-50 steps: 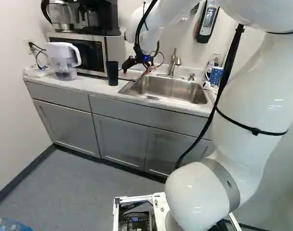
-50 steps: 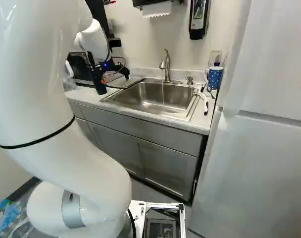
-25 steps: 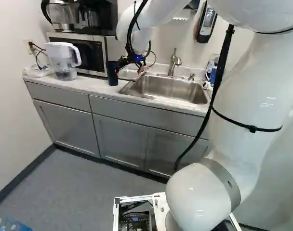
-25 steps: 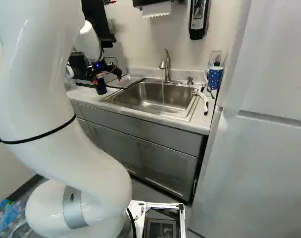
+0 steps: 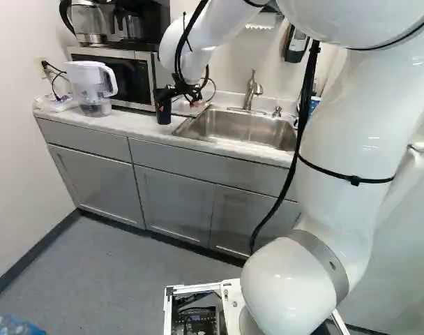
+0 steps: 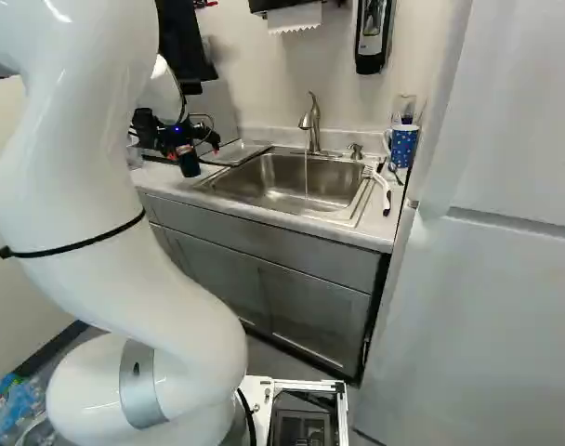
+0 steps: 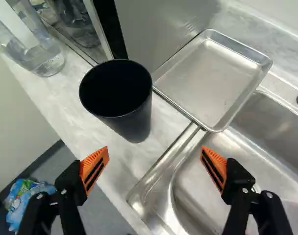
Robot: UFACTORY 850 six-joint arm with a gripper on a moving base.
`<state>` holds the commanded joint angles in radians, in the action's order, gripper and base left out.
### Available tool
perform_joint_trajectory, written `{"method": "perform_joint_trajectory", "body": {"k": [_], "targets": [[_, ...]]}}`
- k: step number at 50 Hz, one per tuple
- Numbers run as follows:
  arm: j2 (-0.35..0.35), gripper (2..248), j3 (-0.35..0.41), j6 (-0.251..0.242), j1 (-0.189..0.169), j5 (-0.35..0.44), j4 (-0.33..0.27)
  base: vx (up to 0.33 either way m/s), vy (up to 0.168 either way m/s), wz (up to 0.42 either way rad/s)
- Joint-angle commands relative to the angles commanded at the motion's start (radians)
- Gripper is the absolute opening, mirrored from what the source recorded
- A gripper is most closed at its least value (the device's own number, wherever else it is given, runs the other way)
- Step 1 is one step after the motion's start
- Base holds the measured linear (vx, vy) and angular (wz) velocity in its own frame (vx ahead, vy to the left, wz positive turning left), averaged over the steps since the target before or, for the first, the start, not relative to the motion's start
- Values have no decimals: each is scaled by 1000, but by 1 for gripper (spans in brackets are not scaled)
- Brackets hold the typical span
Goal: Rinse the cup and place it in the tray
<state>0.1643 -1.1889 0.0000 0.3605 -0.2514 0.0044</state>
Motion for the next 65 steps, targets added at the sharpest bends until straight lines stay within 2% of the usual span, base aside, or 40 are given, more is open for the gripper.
{"method": "perform_joint_trajectory", "body": {"k": [26, 65], "targets": [[-5, 247, 67, 0, 19, 149, 0, 0, 0, 0], [22, 247, 127, 0, 43, 351, 0, 0, 0, 0]]}}
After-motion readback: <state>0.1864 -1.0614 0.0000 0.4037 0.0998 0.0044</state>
